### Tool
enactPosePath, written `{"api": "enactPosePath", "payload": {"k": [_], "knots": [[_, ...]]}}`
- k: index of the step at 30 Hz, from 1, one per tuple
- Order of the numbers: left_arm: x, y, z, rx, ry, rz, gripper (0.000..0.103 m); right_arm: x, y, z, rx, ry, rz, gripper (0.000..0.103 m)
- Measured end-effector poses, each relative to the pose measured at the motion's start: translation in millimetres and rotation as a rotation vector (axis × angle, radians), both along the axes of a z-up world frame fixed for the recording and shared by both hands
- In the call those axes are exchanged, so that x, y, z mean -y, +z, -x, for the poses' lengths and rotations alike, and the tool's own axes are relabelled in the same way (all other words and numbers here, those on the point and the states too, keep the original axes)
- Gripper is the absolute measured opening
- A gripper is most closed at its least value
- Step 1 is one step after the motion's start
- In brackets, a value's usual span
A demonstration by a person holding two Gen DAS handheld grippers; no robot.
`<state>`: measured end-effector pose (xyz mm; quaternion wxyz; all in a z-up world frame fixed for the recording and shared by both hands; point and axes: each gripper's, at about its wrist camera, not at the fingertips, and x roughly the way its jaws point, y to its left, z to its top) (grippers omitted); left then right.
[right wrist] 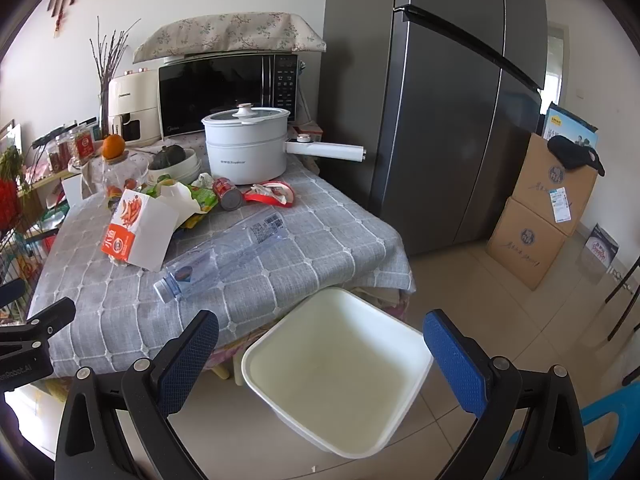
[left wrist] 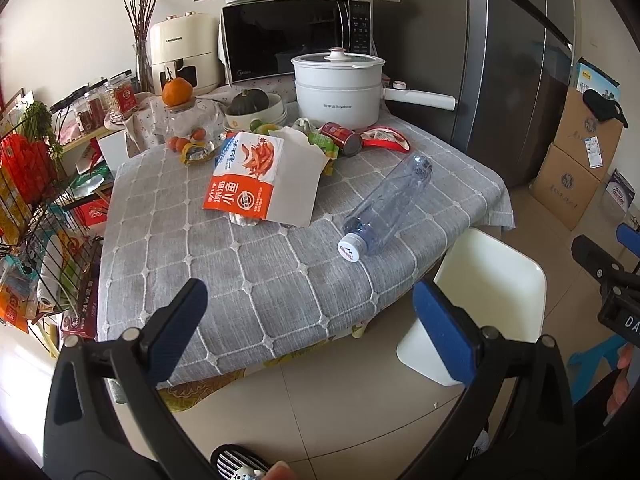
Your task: Collect trash
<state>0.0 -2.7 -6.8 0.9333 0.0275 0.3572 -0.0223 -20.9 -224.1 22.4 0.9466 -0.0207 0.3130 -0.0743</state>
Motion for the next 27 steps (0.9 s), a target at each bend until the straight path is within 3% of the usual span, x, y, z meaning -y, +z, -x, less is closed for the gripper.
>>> {"api": "enactPosePath", "payload": {"k": [27], "knots": [[-0.7, -0.6, 0.0, -0.003, -0.001, 0.007, 0.102, -1.4, -1.2, -1.3, -0.005, 0.006, -0.016, 0.103]]}}
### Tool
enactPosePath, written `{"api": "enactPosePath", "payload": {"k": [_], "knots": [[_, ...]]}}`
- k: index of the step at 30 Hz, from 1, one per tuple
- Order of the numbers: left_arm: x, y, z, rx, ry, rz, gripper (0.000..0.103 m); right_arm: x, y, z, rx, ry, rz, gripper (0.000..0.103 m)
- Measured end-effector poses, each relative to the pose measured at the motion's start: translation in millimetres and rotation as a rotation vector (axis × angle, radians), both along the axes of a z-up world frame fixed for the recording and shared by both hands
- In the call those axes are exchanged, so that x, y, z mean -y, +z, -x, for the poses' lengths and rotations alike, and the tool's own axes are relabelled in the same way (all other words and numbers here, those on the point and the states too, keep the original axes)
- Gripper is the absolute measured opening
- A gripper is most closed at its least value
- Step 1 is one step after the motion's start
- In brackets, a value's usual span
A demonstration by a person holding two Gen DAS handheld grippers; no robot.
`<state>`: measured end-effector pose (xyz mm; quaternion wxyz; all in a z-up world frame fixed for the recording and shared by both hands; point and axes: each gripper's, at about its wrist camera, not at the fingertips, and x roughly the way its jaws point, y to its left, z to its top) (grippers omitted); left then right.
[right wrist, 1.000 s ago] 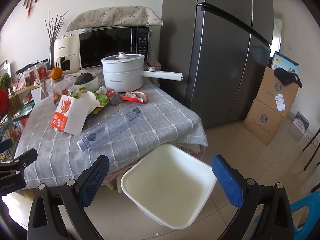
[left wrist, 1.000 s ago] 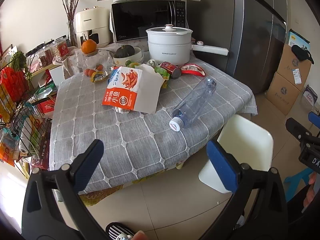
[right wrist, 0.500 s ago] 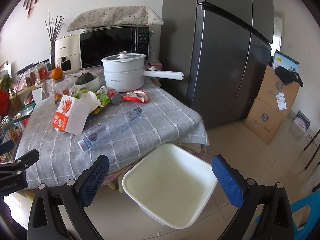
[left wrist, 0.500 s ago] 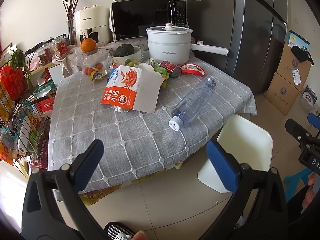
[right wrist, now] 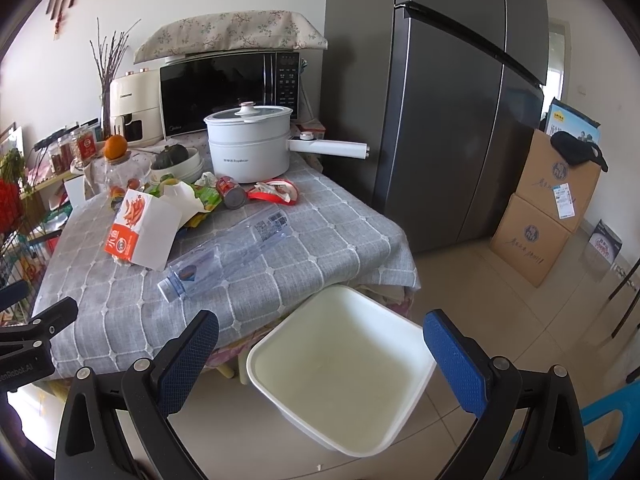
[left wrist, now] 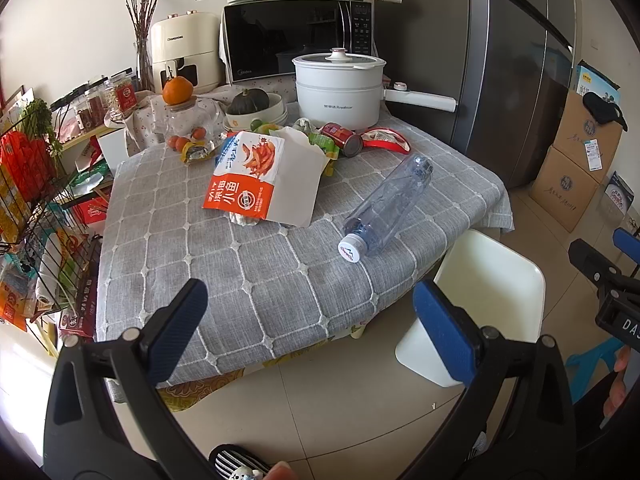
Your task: Collect trash
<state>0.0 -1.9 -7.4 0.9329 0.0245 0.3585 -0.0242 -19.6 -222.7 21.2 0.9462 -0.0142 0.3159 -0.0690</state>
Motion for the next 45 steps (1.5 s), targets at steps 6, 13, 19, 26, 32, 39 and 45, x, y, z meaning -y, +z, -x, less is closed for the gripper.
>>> {"api": "enactPosePath", "payload": {"k": [6, 13, 19, 26, 32, 39, 45], "knots": [[0.4, 0.1, 0.0, 0.0, 0.001, 0.0, 0.102, -0.2, -0.5, 0.1, -0.003, 0.001, -0.002, 0.103], [-0.1, 0.2, 0.1, 0.001, 0.0, -0.002, 0.102, -0.2, -0.5, 0.2, -0.003, 0.0, -0.003, 0.103], [-1.9, 1.6, -0.1, 0.002, 0.002, 0.0, 0.102, -0.3, -0.6, 0.1, -0.004, 0.0, -0.002, 0.103], [-2.2, 1.5, 0.0, 0.002, 0.002, 0.002, 0.102, -2.0, -2.5, 0.3, -0.01, 0.004, -0.007, 0.103], [-4.6, 1.0, -0.2, 0.0, 0.007, 0.001, 0.102, -1.7, -2.7, -0.1, -0.012, 0.003, -0.009, 0.103], [-16.2, -7.2, -6.0, -0.026, 0.022, 0.017, 0.102, -3.6, -5.0, -2.4, -0.026, 0.005, -0.017, 0.103], [-44.3, -14.8, -27.9, -0.113, -0.031, 0.145, 0.102, -11.1, -4.5, -24.7, -0.108, 0.065, -0.081, 0.103]]}}
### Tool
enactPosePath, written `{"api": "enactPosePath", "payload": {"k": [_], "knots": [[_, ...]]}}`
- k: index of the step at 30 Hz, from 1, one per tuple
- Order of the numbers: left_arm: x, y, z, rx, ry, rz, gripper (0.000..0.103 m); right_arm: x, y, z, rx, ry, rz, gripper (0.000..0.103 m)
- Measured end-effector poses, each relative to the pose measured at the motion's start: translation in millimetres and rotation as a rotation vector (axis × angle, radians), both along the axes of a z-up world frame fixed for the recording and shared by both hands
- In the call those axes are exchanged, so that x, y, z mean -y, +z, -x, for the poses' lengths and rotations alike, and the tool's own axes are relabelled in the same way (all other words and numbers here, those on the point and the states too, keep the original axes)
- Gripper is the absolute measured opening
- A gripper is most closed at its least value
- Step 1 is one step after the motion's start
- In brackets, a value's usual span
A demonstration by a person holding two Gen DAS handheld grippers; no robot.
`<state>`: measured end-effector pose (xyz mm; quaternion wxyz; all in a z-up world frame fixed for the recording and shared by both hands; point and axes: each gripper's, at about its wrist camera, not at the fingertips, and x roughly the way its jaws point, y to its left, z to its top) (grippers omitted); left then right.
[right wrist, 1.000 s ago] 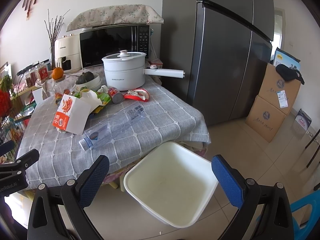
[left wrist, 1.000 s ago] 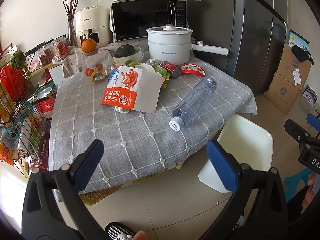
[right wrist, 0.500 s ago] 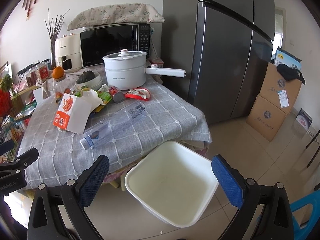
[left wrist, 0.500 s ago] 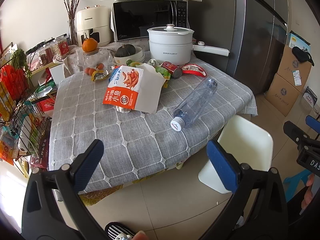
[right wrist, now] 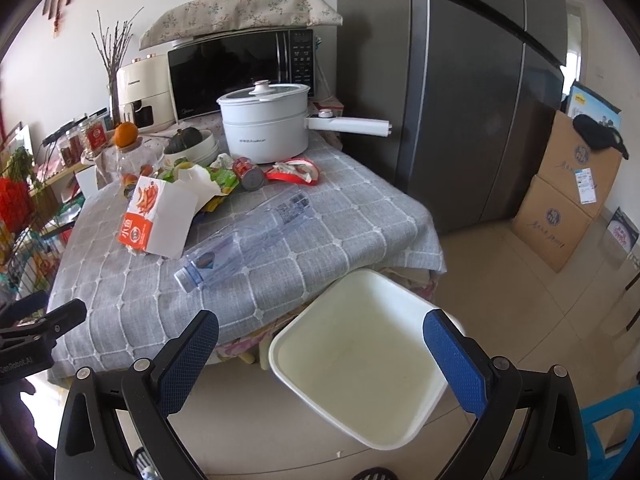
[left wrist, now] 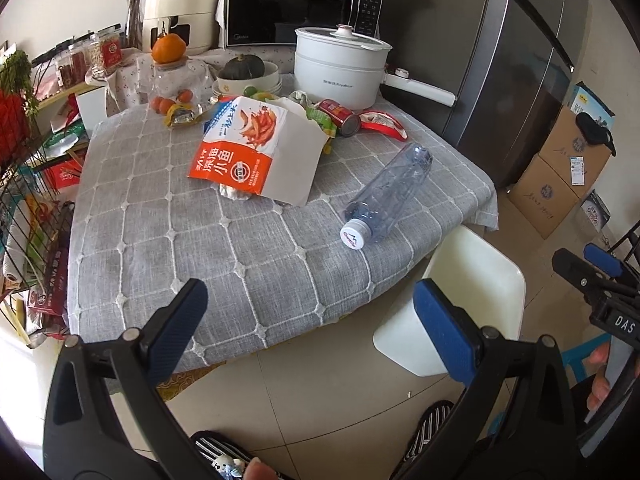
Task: Collect trash
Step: 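Grasp the clear plastic bottle with the right tool while the left tool reaches the orange carton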
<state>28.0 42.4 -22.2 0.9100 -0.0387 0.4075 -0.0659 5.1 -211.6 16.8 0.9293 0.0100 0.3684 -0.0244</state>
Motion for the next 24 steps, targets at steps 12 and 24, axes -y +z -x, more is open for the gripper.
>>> {"api": "enactPosePath", "payload": {"k": [12, 24], "knots": [[-41.0, -18.3, -77.5, -0.064, 0.045, -0.017, 0.102, -27.3, -36.4, -135.3, -0.236, 0.107, -0.168, 0.103], [-57.9, -36.0, -108.0, -0.098, 0.061, 0.008, 0.102, -43.4, -106.2, -241.2, -0.41, -0.044, -0.379, 0.103]]}}
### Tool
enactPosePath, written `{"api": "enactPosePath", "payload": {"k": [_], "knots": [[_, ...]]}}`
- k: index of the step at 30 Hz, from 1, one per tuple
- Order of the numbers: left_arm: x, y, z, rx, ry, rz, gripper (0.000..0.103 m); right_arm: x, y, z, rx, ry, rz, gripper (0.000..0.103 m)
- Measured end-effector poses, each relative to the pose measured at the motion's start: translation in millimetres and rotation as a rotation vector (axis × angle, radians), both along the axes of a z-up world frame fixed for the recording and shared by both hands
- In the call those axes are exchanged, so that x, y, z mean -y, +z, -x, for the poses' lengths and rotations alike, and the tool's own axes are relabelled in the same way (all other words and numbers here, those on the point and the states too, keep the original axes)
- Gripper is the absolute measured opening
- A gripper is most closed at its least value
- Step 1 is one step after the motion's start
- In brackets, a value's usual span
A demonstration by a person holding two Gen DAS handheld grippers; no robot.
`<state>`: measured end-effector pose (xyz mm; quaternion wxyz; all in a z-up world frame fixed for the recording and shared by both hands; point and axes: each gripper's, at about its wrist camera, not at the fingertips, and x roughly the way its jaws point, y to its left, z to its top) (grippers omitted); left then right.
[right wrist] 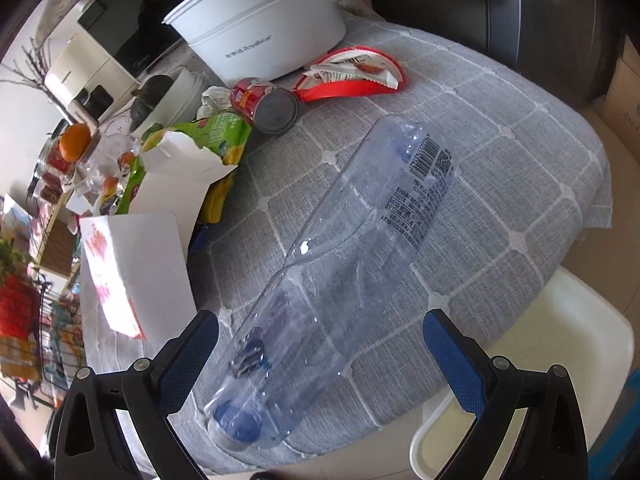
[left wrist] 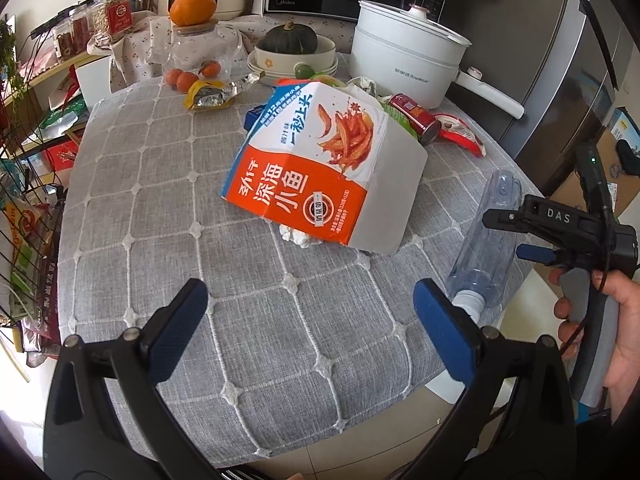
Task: Collect trash
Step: 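Grasp the clear plastic bottle with the right tool while the left tool reaches the orange carton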
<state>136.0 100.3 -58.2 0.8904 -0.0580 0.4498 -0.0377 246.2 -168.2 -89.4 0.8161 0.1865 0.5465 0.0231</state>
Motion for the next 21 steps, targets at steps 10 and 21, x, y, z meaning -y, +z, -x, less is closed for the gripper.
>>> {"api": "enactPosePath", "payload": {"k": [10, 21], "knots": [[-15.3, -13.8, -31.4, -0.044, -0.032, 0.081, 0.102, 13.0, -22.0, -9.0, -0.059, -0.074, -0.199, 0.066], [-80.1, -78.1, -62.8, -0.06, 0.22, 0.7, 0.075, 46.0, 7.2, 13.4, 0.005, -0.014, -0.17, 0.065]]}}
